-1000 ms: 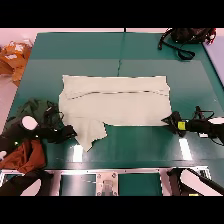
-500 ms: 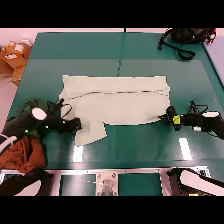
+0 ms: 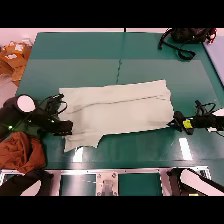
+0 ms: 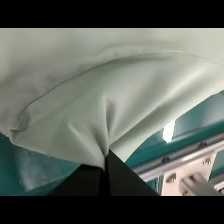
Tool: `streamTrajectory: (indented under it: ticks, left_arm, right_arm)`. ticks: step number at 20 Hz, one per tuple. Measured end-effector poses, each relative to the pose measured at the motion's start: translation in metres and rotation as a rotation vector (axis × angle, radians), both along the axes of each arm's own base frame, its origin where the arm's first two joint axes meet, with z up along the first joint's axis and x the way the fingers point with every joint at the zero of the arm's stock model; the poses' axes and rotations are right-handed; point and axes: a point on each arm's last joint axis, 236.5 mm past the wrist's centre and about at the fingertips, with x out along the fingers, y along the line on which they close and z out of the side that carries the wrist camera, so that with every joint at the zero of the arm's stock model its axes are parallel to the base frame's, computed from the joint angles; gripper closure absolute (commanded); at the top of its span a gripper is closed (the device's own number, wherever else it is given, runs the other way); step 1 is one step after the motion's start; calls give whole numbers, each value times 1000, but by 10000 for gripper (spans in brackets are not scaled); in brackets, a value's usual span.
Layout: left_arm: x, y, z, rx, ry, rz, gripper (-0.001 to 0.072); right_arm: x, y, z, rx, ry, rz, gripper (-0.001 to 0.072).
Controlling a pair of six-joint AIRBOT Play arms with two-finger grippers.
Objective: Fold the shirts.
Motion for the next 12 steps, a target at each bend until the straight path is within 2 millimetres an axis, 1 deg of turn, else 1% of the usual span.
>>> streamTrajectory:
  ticks: [2,3,4,6,8,10,12]
  left_arm:
    - [-3,2,11,6,-2,-18,685]
    - [0,2,16,8,-17,-21,685]
    - [7,2,22,9,-43,-20,686]
    - [27,2,31,13,-94,-13,685]
    - [51,2,36,28,-131,-9,685]
    - [80,2,40,45,-163,-4,685]
    - [112,1,44,56,-191,-2,686]
  right_arm:
    - [-3,-5,10,-36,-12,5,697]
    - [-1,-8,16,-53,-28,6,697]
    - [3,-9,22,-67,-44,11,697]
    - [19,-8,36,-93,-96,33,698]
    - [47,-1,53,-112,-171,62,697]
    - [80,4,70,-126,-243,82,697]
    - [115,9,82,-134,-297,103,697]
